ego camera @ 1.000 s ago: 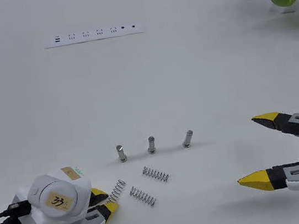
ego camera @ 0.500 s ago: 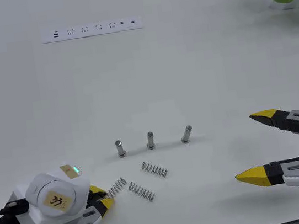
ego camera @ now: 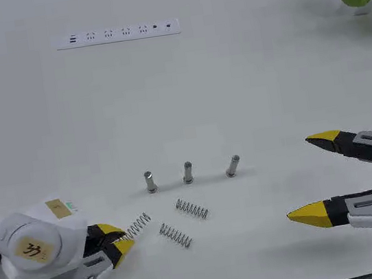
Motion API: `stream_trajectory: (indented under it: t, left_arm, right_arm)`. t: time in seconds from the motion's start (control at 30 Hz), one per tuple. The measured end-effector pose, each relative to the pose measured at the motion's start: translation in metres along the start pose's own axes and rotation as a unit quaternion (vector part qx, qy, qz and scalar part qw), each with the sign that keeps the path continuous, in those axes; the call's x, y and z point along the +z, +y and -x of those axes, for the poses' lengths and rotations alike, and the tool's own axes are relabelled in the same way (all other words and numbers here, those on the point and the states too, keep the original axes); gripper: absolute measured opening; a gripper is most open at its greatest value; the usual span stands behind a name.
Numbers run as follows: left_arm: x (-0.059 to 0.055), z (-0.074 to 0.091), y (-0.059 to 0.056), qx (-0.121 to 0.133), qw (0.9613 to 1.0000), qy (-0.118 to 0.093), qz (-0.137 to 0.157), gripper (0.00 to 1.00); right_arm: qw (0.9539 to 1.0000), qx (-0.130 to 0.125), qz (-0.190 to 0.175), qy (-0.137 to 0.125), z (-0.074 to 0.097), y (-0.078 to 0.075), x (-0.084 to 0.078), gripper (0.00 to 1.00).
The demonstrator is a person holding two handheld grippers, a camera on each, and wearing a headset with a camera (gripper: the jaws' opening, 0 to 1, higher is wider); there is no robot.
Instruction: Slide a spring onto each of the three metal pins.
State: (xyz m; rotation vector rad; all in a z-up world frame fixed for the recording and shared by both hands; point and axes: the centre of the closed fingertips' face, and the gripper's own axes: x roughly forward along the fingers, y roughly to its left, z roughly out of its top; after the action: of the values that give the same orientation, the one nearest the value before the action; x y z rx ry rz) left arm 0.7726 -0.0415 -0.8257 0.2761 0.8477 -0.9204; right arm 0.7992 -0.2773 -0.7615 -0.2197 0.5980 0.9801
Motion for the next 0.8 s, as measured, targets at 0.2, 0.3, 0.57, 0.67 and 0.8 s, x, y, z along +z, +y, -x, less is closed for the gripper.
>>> stream_trajectory:
  t: [0.2, 0.3, 0.57, 0.67, 0.8]
  left_arm:
    - [0.023, 0.023, -0.002, -0.009, 0.9989, -0.044, -0.016, 0.10]
    - [0.029, 0.027, -0.001, -0.014, 0.9979, -0.059, -0.024, 0.10]
    - [0.076, 0.042, -0.019, -0.040, 0.9886, -0.144, -0.013, 0.10]
    - [0.092, 0.048, -0.024, -0.045, 0.9842, -0.171, -0.011, 0.10]
    - [0.112, 0.054, -0.031, -0.055, 0.9765, -0.208, 0.000, 0.10]
  right_arm:
    - [0.9994, 0.021, 0.019, -0.019, -0.002, 0.011, 0.031, 0.77]
    - [0.9987, 0.034, 0.025, -0.030, -0.007, 0.020, 0.047, 0.73]
    - [0.9943, 0.071, 0.014, -0.078, -0.021, 0.050, 0.092, 0.61]
    - [0.9907, 0.085, -0.014, -0.105, -0.027, 0.060, 0.108, 0.57]
    - [0.9861, 0.100, -0.044, -0.125, -0.036, 0.072, 0.122, 0.52]
